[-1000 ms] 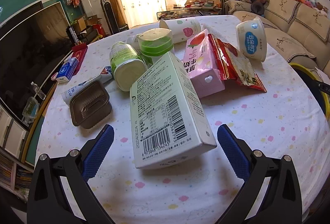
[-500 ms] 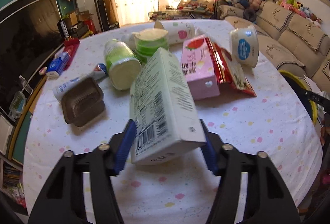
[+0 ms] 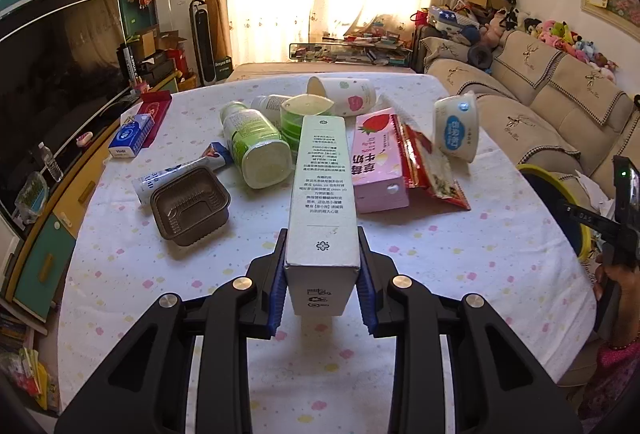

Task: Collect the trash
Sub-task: 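Grasp the white box with the left tool and drop it into the bin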

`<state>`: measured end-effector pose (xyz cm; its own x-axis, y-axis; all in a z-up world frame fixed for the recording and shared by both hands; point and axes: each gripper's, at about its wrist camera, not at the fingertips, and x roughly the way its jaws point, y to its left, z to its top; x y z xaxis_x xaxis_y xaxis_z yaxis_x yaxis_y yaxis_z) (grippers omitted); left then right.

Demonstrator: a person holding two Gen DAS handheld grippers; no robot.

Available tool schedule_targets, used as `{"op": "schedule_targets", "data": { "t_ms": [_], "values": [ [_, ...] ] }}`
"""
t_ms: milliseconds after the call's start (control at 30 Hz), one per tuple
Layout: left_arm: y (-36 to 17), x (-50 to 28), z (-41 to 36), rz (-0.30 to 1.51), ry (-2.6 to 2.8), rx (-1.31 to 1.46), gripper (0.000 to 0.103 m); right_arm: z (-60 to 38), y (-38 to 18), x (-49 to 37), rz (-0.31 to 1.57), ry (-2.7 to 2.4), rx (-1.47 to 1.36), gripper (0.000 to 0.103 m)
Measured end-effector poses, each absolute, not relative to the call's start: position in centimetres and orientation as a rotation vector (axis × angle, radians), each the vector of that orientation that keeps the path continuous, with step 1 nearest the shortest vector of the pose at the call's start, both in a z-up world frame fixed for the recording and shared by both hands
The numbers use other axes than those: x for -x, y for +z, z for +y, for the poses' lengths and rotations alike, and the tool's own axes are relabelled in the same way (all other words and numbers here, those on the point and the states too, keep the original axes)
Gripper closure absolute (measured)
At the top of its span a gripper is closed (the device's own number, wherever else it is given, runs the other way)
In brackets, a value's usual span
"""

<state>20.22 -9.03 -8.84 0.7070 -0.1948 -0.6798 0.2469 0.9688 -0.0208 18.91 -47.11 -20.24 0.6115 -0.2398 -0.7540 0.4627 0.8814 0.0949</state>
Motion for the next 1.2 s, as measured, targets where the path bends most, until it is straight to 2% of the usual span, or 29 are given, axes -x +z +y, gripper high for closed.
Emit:
{"op": "schedule_targets", "data": {
  "t_ms": [333, 633, 900, 1200],
  "values": [
    [-4.7, -17.9, -12.5, 0.678, -0.388, -0.076, 0.073, -48.1, -18.4, -16.0, 0.761, -0.424, -0.32, 0.052],
    [-3.7, -19.3, -23.1, 0.697, -0.66, -0.121, 0.073, -51.3, -17.3, -12.5, 0.705, -0.493, -0.37, 0.052],
    [-5.8, -20.9, -35.1, 0.761, -0.868, -0.184, 0.073, -54.7, -17.4, -10.2, 0.693, -0.536, -0.43, 0.052],
    [-10.2, -23.0, -44.9, 0.812, -0.899, -0.289, 0.072, -56.4, -17.6, -8.5, 0.684, -0.56, -0.468, 0.051]
  ]
}}
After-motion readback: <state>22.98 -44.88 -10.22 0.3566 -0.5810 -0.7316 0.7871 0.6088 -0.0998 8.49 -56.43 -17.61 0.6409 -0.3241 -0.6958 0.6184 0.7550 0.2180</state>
